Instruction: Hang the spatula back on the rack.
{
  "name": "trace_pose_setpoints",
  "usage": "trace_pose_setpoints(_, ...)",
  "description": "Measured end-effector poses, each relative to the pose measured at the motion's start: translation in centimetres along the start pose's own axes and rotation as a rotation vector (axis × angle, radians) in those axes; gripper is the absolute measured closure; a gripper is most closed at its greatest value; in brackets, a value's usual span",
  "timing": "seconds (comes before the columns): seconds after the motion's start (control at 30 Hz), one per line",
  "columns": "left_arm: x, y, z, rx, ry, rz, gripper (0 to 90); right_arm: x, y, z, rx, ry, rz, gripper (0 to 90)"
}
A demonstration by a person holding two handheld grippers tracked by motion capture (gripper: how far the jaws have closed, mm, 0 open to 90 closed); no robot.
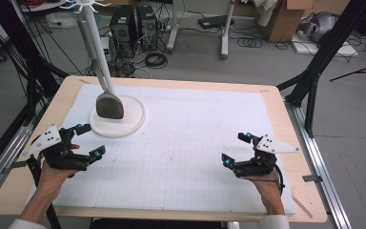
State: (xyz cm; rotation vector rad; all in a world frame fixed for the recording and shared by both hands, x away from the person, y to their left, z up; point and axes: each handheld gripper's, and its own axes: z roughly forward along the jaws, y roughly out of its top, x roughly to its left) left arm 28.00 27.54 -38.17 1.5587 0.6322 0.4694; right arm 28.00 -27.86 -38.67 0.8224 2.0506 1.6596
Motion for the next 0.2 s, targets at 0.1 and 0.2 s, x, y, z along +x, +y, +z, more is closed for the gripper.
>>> trace_pose_setpoints(0.1, 0.07, -0.11, -0.06, 0.003, 0.007, 0.002, 1.7, -0.01, -0.07, 0.1, 0.007, 0.001, 0.004, 0.4)
trace_pose_setpoints(0.2, 0.11, 0.06, -0.08, 0.004, 0.009, 0.006, 1.7, 0.0, -0.07, 0.08, 0.008, -0.002, 0.009, 0.4)
